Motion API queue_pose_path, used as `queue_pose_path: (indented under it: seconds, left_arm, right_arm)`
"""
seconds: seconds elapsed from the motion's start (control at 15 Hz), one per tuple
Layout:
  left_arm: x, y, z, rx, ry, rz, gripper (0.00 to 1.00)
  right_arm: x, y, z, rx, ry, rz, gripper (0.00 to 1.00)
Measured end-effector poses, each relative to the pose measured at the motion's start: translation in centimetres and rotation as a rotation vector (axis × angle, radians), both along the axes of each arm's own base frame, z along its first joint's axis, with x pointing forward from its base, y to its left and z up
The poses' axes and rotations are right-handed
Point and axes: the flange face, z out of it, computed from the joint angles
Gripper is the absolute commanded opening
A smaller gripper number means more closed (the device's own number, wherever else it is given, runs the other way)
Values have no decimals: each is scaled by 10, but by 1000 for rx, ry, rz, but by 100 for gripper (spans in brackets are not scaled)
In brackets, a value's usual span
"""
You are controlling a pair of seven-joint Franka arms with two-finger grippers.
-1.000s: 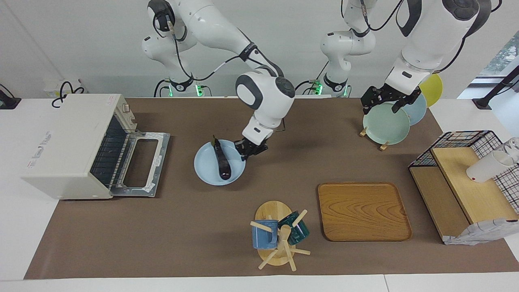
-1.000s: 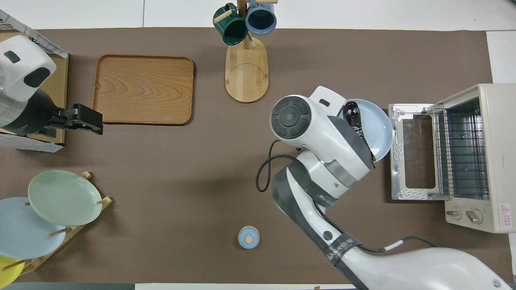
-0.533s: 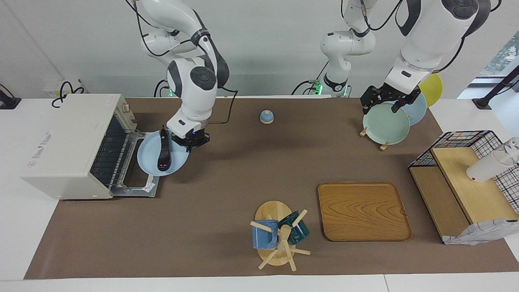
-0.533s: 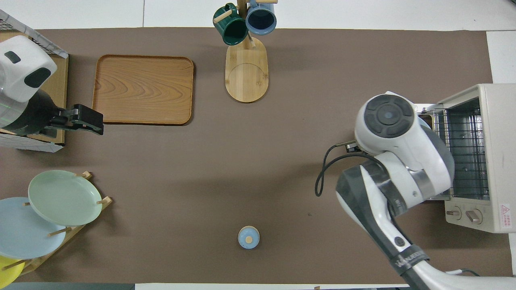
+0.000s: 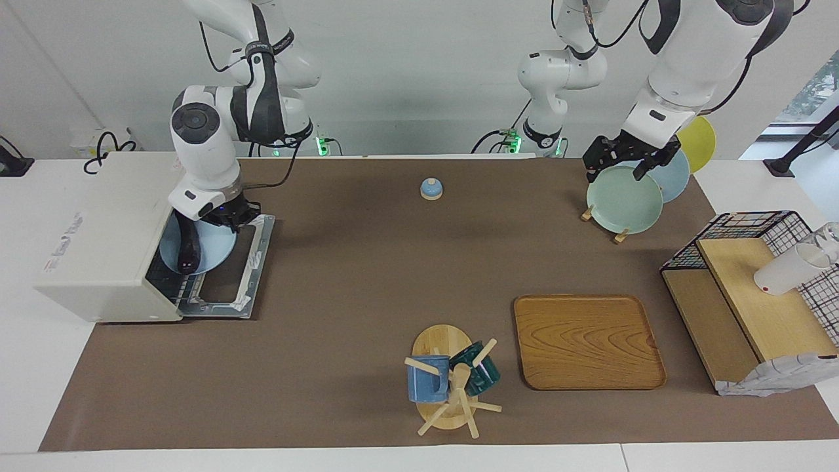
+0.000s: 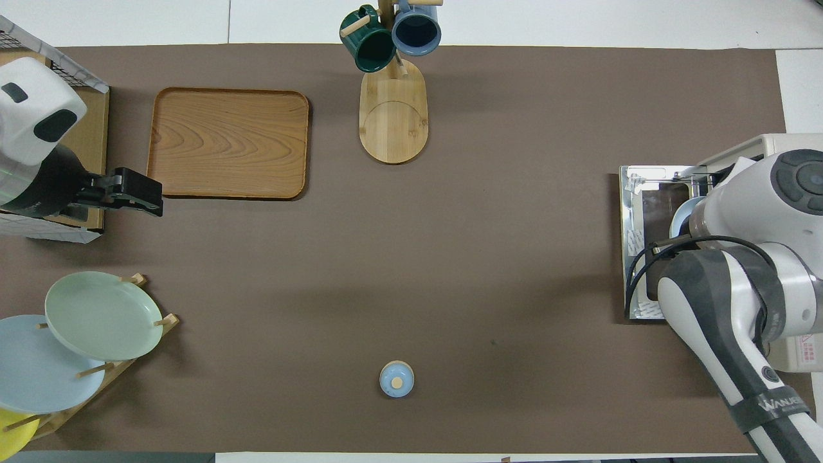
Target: Put eggplant into oven
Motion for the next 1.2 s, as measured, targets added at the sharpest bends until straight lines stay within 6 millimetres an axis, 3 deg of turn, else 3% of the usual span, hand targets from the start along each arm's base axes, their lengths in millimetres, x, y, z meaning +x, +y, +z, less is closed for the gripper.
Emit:
queue_pose_path:
  seconds: [0.33, 0.67, 1.2]
  left_arm:
    - [1, 5, 0, 0, -2, 10, 100]
    - [5, 20, 1, -2, -10, 38, 100]
    - [4, 17, -1, -1, -5, 33, 100]
  right_arm:
    - [-6, -29, -20, 20, -40, 59, 0]
    - [-11, -29, -27, 24, -62, 67, 0]
    - [-13, -32, -28, 24, -65, 61, 0]
